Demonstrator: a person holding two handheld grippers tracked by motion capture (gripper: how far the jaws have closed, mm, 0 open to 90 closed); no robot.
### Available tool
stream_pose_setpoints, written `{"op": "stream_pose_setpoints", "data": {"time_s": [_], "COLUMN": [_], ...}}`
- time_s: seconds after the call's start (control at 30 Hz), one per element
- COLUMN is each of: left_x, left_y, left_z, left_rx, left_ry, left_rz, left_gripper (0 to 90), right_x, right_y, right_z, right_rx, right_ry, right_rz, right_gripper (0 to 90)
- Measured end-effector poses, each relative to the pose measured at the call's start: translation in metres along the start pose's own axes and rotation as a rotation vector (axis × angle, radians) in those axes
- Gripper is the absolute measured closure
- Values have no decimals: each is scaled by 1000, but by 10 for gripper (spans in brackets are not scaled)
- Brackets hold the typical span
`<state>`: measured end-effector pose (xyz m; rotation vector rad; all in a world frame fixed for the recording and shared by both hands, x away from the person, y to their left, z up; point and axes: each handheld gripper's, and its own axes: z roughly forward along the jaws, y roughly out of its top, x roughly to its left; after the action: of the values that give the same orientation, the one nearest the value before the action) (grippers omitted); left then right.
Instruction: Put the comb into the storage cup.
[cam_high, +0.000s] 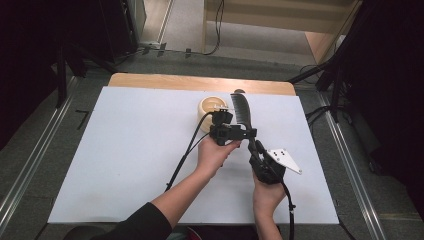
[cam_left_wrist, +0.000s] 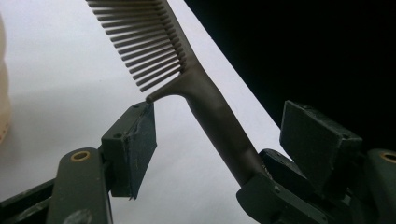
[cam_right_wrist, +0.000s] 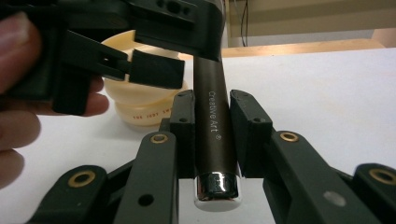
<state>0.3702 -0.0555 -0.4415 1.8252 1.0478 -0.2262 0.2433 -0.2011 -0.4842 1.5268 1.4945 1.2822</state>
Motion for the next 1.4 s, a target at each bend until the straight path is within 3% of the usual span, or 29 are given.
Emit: {"op": "stream_pose_setpoints", "data": {"time_s": [0.23,0.57,0.9,1.33,1.4], "left_x": [-3,1,8,18,18], "left_y": [0,1,0,0,0], "left_z": [5,8,9,10,10], "left_rx": [1,7,14,39,38], "left_ry": [-5,-30,-33,-60,-59], "left_rz": [-6,-67,-93,-155,-150], "left_gripper": [337,440,580,630,635], "right_x": [3,6,6,4,4], "right_y": [0,0,-1,-2,-3], "right_z": [0,1,2,5,6], "right_rx": [-2,-7,-4,25,29], "right_ry": [9,15,21,36,34], "right_rz": [-5,-11,-8,-11,-11], "right_gripper": [701,701,701,699,699]}}
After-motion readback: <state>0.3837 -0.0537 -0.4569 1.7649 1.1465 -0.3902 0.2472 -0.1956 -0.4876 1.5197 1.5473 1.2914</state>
